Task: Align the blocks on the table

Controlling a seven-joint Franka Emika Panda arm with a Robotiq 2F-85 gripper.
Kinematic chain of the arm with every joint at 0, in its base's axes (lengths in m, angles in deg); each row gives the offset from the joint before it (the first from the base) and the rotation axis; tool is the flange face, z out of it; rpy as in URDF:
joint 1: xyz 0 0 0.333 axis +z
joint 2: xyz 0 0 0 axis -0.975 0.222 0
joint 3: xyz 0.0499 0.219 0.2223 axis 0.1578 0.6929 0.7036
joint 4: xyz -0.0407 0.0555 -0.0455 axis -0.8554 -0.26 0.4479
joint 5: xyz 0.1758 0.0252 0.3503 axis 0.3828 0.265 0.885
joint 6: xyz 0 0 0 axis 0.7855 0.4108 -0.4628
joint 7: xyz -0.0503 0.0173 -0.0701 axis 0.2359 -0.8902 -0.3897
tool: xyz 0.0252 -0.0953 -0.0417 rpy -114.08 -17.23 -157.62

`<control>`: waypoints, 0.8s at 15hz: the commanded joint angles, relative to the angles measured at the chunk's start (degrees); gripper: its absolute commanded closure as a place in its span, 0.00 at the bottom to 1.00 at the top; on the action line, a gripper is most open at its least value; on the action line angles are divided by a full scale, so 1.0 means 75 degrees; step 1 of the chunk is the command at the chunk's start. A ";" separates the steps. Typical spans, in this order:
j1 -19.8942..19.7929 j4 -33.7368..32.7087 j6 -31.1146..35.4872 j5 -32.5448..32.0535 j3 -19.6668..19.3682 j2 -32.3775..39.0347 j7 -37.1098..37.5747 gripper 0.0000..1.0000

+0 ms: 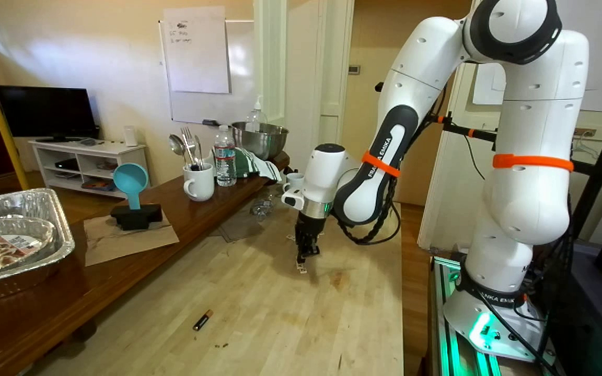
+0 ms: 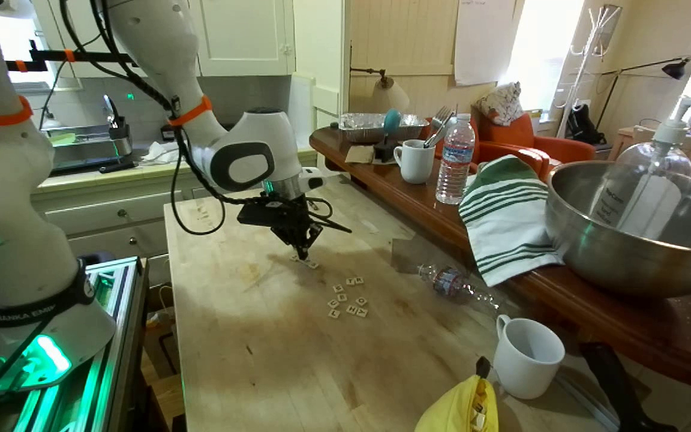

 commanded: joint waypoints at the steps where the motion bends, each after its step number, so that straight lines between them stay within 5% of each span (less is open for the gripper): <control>1: 0.0179 0.0186 -0.0271 0.0620 0.0147 -0.0259 0.0470 1.00; 12: 0.0385 0.0270 -0.0237 0.0781 0.0117 -0.0280 0.1434 1.00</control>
